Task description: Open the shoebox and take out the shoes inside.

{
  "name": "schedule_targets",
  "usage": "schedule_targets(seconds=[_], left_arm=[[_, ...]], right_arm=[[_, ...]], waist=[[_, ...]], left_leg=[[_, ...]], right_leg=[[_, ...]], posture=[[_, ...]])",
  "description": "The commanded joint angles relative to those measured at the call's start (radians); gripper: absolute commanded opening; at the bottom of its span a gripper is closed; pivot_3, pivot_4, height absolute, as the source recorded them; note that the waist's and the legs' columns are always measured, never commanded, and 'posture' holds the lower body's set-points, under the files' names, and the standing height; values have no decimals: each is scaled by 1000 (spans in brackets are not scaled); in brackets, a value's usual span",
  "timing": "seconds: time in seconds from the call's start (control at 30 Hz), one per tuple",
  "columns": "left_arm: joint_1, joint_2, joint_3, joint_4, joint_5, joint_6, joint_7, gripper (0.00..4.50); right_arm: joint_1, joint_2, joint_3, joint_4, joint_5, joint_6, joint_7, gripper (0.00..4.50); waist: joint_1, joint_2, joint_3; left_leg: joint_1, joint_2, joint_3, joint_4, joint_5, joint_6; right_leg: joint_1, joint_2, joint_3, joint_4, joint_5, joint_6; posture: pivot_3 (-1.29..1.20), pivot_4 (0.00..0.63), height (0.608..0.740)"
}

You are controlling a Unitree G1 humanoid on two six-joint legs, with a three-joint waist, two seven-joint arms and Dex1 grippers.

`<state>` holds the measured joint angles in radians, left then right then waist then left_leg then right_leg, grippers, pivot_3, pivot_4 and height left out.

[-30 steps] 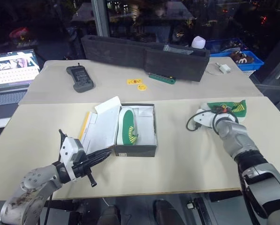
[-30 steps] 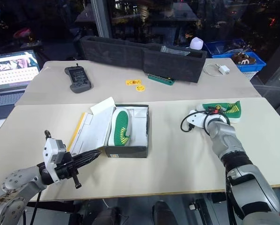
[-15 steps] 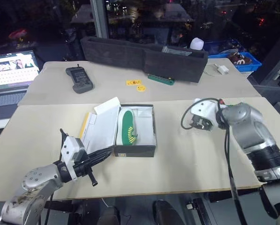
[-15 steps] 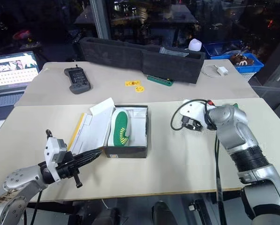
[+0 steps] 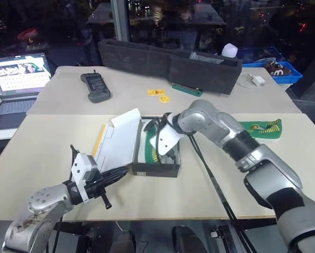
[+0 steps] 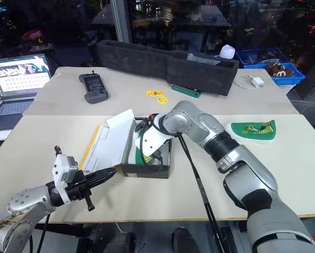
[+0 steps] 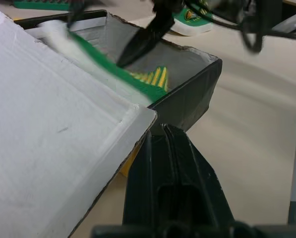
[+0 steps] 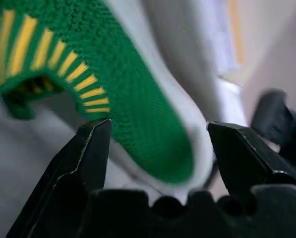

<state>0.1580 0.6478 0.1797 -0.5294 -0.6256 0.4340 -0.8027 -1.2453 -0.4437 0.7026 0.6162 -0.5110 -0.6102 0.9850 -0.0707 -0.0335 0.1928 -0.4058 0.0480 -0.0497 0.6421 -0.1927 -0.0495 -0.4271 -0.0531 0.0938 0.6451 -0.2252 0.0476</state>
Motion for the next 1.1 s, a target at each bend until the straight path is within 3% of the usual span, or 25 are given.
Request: schedule_targets(seconds=[0.03,0.33,0.8,0.93,1.1], left_arm=[[16,-7,23,-30,-1,-20,10,22],[45,-14,28,-44,1,-25,24,22],[47,-8,33,-33,0,-27,18,22],[43,-11,29,-29,2,-29,16,22],[37,-13,22,-21,6,-33,13,22]], right_arm=[[-68,22,14,102,-64,-114,-62,3738],[-79,76,35,191,-143,-185,-136,3738],[47,78,51,136,-125,-198,-38,3738],[50,78,36,130,-116,-190,-35,2758],[51,83,22,121,-109,-182,-40,1085]], waist=[[-1,0,0],[-1,0,0],[1,0,0],[1,0,0],[1,0,0]], left_leg=[[1,0,0,0,0,0],[2,2,-1,0,0,0],[6,2,-1,0,0,0],[7,2,-1,0,0,0],[7,2,-1,0,0,0]], right_leg=[[0,0,0,1,0,-1],[1,2,0,3,-1,-2],[4,2,0,3,-4,2],[5,2,0,3,-4,2],[5,2,0,3,-4,2]], posture=[[0,150,715],[0,150,715],[0,150,715],[0,150,715],[0,150,715]])
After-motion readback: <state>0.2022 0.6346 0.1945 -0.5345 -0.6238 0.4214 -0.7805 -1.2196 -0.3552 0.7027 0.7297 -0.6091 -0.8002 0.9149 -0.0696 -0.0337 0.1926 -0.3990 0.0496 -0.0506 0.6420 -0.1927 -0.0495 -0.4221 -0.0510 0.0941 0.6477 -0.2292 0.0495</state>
